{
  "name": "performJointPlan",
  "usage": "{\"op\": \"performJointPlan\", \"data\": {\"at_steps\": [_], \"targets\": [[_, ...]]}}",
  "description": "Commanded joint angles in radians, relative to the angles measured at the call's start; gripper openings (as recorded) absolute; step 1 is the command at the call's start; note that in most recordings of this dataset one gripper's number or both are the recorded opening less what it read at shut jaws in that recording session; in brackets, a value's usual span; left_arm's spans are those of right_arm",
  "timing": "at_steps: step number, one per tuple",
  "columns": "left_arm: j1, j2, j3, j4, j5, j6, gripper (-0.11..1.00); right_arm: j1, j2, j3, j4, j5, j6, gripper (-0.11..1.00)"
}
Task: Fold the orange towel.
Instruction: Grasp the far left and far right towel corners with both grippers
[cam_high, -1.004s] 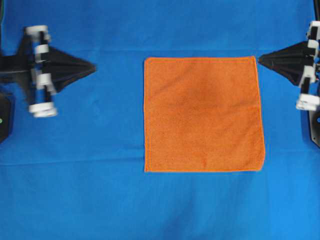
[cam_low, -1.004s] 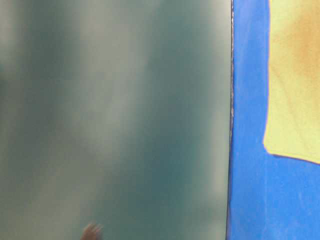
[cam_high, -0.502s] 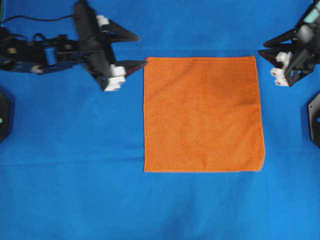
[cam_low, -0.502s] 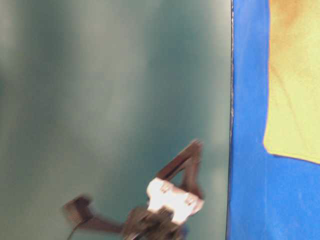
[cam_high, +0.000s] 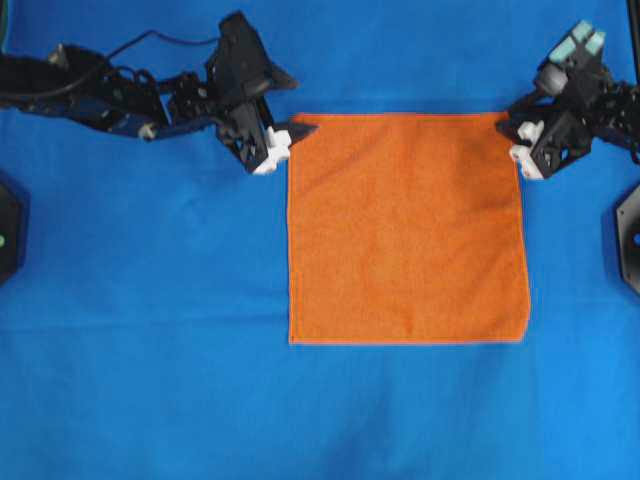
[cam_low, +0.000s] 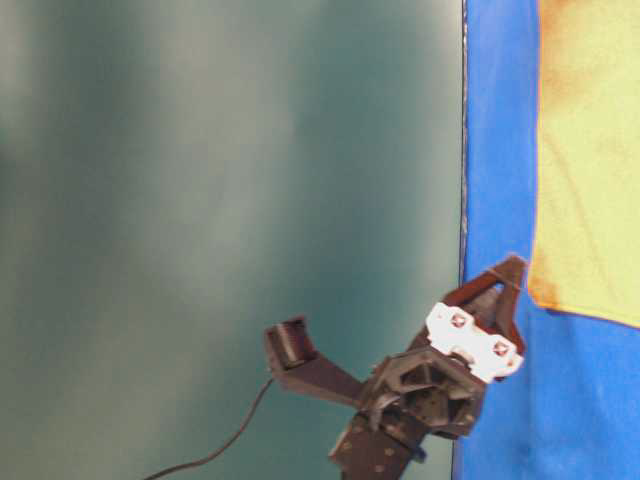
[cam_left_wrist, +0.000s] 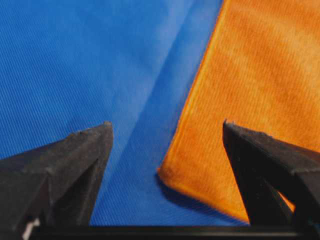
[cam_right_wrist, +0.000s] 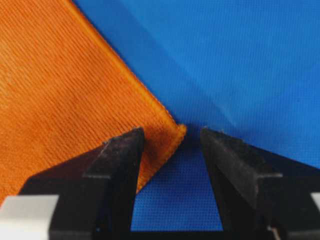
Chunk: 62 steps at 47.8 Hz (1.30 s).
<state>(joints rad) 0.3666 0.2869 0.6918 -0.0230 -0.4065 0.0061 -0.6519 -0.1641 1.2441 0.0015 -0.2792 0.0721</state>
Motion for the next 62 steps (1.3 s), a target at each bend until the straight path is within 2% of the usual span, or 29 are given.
{"op": "performJointPlan", "data": {"at_steps": [1,9,11,13,20,24,27,38,44,62], "targets": [[0.009,0.005,-0.020,0.000,-0.015,0.000,0.83,-0.003,0.009,-0.014,0.002,-0.025,-0.002,0.54],[0.009,0.031,-0.034,0.000,0.000,0.002,0.81,-0.002,0.009,-0.014,0.002,-0.028,-0.002,0.50],[0.011,0.037,-0.037,0.000,0.011,0.000,0.78,-0.002,0.009,-0.014,0.003,-0.026,-0.003,0.46],[0.006,0.044,-0.041,0.000,0.025,0.000,0.72,-0.003,0.009,-0.012,0.002,-0.025,-0.002,0.37],[-0.008,0.055,-0.044,0.000,0.048,0.006,0.34,-0.002,0.009,-0.006,0.003,-0.023,0.000,0.02],[-0.012,0.052,-0.040,0.000,0.048,0.008,0.12,-0.002,0.009,-0.008,0.003,-0.025,0.000,0.01],[-0.017,0.049,-0.037,0.002,0.049,0.006,0.01,-0.003,0.009,-0.009,0.003,-0.023,0.000,0.01],[-0.035,0.011,-0.034,0.002,0.080,0.008,0.00,-0.003,-0.002,-0.017,0.003,-0.023,0.002,0.01],[-0.032,-0.041,-0.029,0.000,0.100,0.011,0.00,-0.003,-0.051,-0.020,0.003,-0.012,0.002,0.01],[-0.034,-0.077,-0.026,0.000,0.124,0.011,0.00,0.002,-0.184,-0.020,0.003,0.106,0.012,0.01]]}}
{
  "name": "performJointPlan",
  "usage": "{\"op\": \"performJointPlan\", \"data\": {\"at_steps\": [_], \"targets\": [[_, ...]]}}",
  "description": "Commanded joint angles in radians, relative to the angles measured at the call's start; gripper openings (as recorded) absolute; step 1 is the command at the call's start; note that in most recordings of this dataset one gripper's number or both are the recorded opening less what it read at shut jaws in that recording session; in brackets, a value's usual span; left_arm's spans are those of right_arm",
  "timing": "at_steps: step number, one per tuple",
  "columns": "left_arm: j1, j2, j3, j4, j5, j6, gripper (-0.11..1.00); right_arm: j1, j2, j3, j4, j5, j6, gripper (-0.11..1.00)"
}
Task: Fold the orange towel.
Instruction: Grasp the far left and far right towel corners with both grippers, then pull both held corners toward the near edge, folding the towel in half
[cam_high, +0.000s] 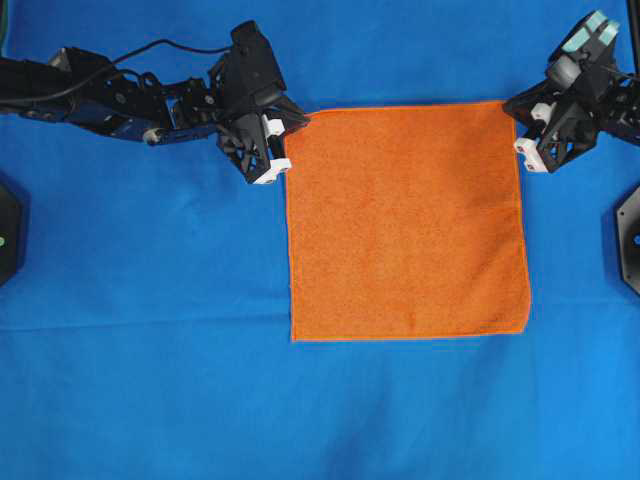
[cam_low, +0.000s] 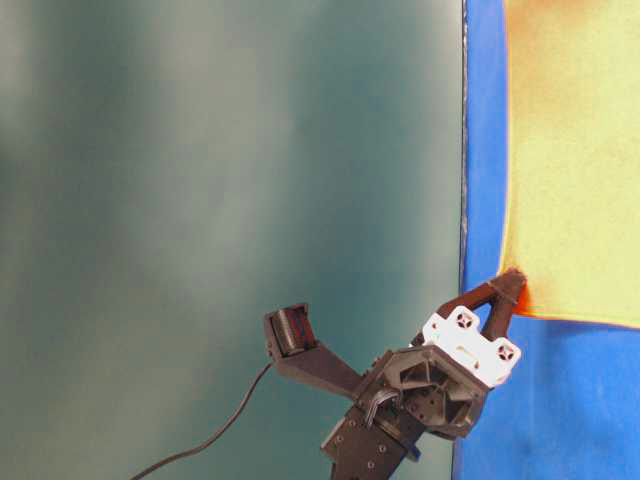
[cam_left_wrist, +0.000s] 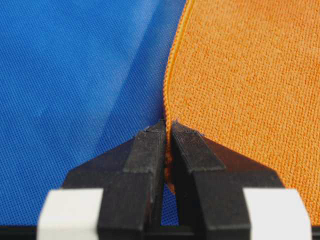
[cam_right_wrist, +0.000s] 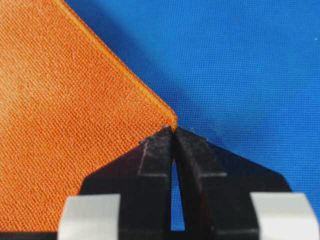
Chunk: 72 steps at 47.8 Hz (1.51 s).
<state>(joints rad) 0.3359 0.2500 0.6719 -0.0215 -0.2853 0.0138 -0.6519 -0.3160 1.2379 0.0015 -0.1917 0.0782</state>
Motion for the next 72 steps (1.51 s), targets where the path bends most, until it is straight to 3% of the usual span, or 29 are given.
{"op": "performJointPlan", "data": {"at_steps": [1,16,25,33,43,54,62,72], "targets": [[-0.003,-0.044,-0.006,-0.002,0.008,0.003,0.00,0.005,-0.040,-0.014,0.003,0.026,0.009,0.01],[-0.097,-0.181,-0.002,-0.002,0.179,0.003,0.00,0.181,-0.290,-0.017,0.003,0.318,0.133,0.01],[-0.215,-0.229,0.014,-0.002,0.213,0.000,0.00,0.370,-0.465,-0.006,0.003,0.495,0.262,0.01],[-0.316,-0.222,0.018,-0.002,0.215,-0.020,0.00,0.525,-0.526,-0.009,0.003,0.575,0.325,0.01],[-0.430,-0.195,0.002,-0.002,0.209,-0.020,0.00,0.680,-0.494,-0.005,0.003,0.601,0.397,0.01],[-0.482,-0.130,-0.020,-0.003,0.167,-0.026,0.00,0.805,-0.391,-0.002,0.003,0.584,0.491,0.01],[-0.512,-0.114,-0.026,-0.003,0.166,-0.040,0.00,0.910,-0.304,-0.006,0.003,0.497,0.555,0.01],[-0.512,-0.089,-0.026,-0.003,0.161,-0.052,0.00,0.940,-0.215,-0.018,0.003,0.433,0.581,0.01]]}}
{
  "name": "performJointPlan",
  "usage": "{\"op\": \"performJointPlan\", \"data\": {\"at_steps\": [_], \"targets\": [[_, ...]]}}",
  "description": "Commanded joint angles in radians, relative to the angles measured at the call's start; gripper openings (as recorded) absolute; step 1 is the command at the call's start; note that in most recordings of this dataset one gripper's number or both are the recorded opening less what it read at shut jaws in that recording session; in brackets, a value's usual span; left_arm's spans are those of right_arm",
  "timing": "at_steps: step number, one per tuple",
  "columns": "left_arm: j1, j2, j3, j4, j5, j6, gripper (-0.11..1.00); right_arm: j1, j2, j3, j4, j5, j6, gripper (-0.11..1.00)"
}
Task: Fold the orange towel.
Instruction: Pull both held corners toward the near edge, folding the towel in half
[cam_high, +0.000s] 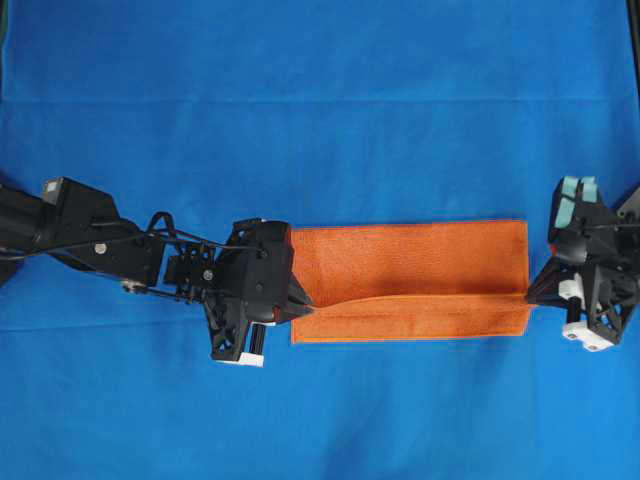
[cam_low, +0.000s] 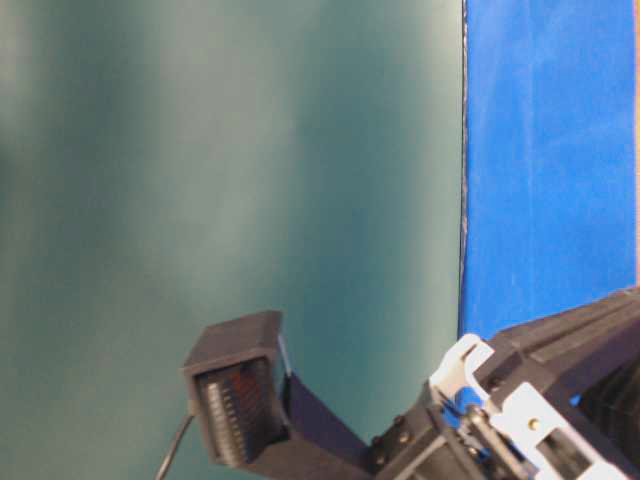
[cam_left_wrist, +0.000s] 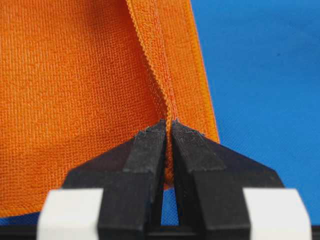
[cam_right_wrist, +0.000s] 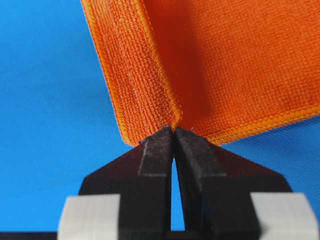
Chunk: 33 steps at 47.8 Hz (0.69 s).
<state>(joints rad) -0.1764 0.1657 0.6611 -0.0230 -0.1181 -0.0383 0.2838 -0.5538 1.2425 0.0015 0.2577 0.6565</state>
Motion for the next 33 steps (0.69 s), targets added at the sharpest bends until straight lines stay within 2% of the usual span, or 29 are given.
{"op": "performJointPlan", "data": {"at_steps": [1,11,16,19,21,23,29,31,33], "targets": [[0.002,0.000,-0.017,-0.002,-0.008,0.000,0.00,0.005,0.031,-0.026,0.003,-0.017,0.003,0.01],[0.012,0.029,-0.020,-0.003,-0.008,-0.003,0.00,0.008,0.067,-0.041,0.005,-0.037,0.008,0.01],[0.012,0.029,-0.021,-0.003,-0.008,-0.011,0.01,0.018,0.067,-0.041,0.014,-0.041,0.032,0.02],[0.009,0.029,-0.023,-0.003,-0.008,-0.025,0.07,0.035,0.067,-0.043,0.018,-0.041,0.057,0.02],[0.006,0.028,-0.021,-0.003,-0.006,-0.031,0.16,0.048,0.067,-0.043,0.020,-0.043,0.072,0.04],[0.003,0.025,-0.021,-0.003,-0.005,-0.037,0.27,0.063,0.067,-0.046,0.020,-0.043,0.086,0.14],[-0.006,0.000,-0.018,-0.003,0.012,-0.018,0.67,0.094,0.064,-0.057,0.014,-0.038,0.100,0.52],[-0.006,-0.014,-0.020,-0.003,0.021,-0.014,0.75,0.094,0.061,-0.058,0.006,-0.035,0.098,0.62],[-0.003,-0.034,-0.018,-0.003,0.029,-0.008,0.77,0.092,0.057,-0.058,-0.008,-0.028,0.097,0.64]]}}
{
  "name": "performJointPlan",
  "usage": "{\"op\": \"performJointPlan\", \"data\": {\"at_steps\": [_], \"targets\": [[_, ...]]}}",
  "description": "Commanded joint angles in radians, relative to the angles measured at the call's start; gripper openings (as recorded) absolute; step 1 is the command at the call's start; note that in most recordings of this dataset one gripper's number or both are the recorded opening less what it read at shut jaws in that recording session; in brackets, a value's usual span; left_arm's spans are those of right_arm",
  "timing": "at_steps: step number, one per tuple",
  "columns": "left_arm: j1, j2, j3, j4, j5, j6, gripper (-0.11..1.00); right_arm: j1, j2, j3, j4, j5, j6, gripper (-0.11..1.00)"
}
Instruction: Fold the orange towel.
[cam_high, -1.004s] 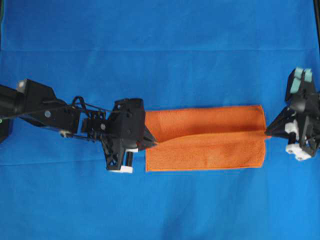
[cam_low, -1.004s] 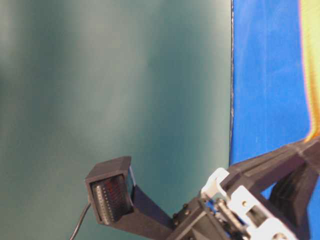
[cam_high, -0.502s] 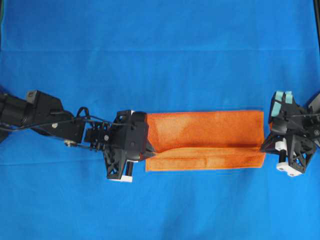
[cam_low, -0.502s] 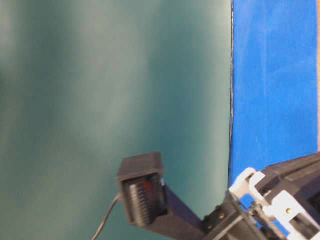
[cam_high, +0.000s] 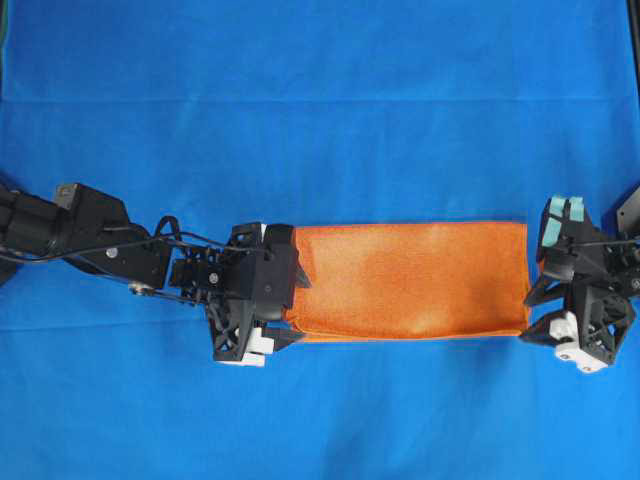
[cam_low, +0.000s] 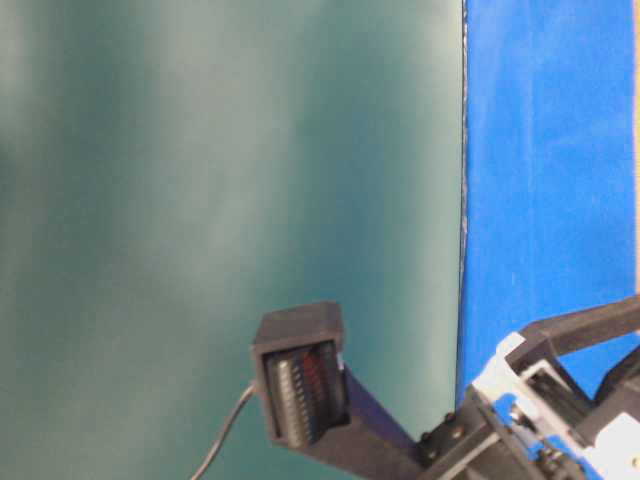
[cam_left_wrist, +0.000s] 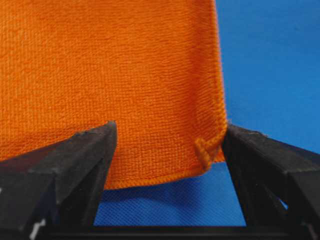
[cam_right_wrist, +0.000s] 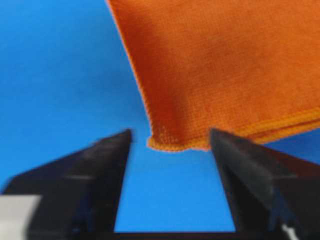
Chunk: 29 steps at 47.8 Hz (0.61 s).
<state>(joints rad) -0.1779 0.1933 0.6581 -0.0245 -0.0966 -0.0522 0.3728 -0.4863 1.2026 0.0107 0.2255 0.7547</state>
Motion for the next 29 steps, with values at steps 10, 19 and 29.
{"op": "performJointPlan", "data": {"at_steps": [10,19,29], "targets": [[0.057,-0.130,-0.003,-0.002,0.021,0.071,0.67,-0.084,-0.087,-0.032,-0.161,0.084,-0.002,0.57],[0.133,-0.132,-0.002,-0.002,0.021,0.104,0.67,-0.258,-0.155,-0.029,-0.316,0.166,0.002,0.57],[0.196,-0.110,0.000,-0.002,0.021,0.107,0.67,-0.365,-0.120,-0.028,-0.391,0.187,0.000,0.57]]}}
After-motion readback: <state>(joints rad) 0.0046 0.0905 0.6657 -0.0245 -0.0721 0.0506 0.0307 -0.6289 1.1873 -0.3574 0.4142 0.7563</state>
